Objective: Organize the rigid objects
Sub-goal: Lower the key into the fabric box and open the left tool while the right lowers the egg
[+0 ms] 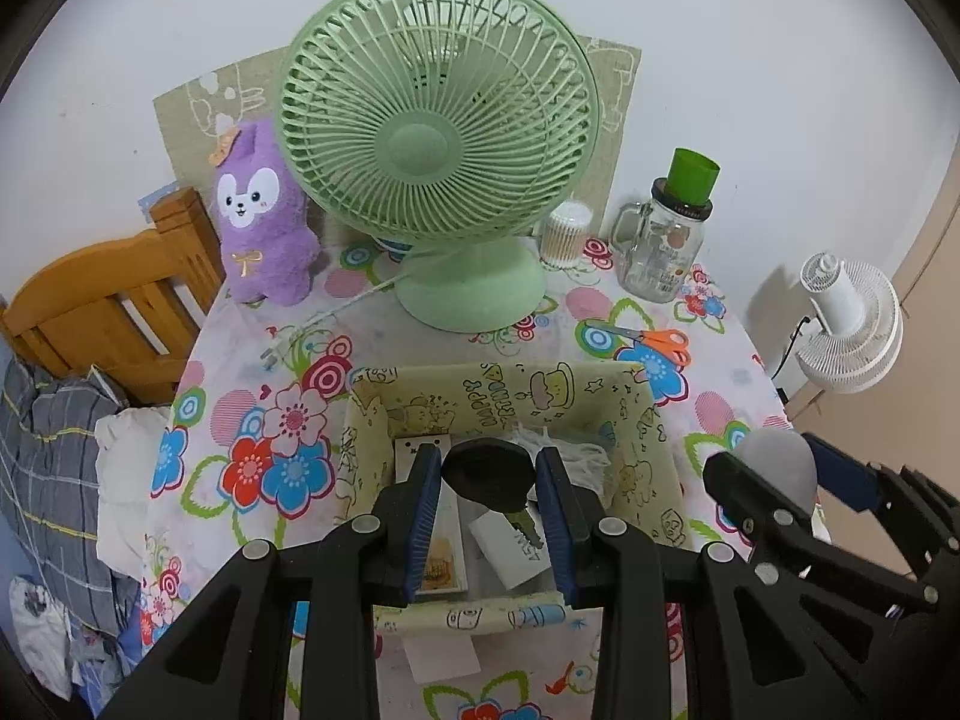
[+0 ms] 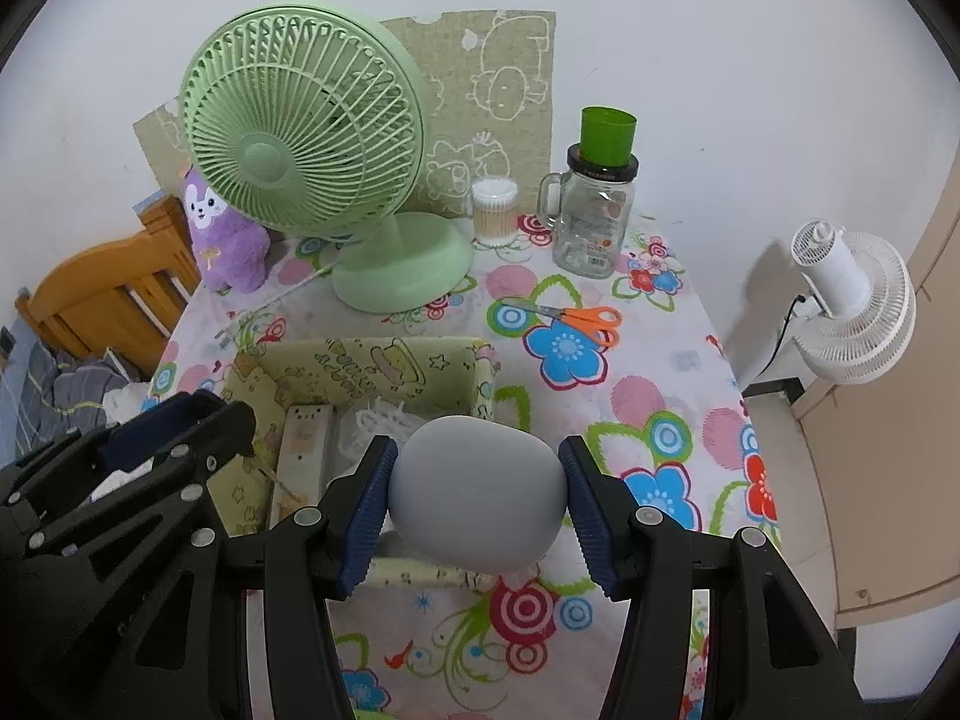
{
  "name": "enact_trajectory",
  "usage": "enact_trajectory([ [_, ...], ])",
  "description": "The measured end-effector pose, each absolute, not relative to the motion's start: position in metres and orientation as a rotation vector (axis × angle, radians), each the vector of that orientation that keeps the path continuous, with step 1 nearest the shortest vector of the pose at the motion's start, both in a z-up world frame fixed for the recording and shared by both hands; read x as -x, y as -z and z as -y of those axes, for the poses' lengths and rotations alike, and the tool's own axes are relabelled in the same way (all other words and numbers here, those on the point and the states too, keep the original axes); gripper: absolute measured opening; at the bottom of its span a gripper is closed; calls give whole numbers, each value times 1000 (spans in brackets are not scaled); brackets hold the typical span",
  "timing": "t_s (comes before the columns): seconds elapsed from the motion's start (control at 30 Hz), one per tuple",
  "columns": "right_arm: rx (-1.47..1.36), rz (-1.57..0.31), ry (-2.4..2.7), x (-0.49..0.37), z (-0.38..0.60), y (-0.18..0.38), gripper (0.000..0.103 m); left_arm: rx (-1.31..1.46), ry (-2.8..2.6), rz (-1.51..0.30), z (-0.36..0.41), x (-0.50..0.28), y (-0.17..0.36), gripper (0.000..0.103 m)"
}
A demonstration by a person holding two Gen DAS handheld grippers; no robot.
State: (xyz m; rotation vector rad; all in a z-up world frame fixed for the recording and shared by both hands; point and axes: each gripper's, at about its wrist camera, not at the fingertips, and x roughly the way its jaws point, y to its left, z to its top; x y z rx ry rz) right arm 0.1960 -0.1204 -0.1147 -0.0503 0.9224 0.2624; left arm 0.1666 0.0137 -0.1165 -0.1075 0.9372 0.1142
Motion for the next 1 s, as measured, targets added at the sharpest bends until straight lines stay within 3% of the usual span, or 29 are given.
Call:
enact_trajectory([
  [0.57, 11, -951, -237, -233, 121, 135, 59, 108, -79, -1012, -16, -216, 150, 33],
  [1.0, 29, -972, -270, -236, 107, 145, 59, 67, -115, -1052, -34, -200, 161, 65],
])
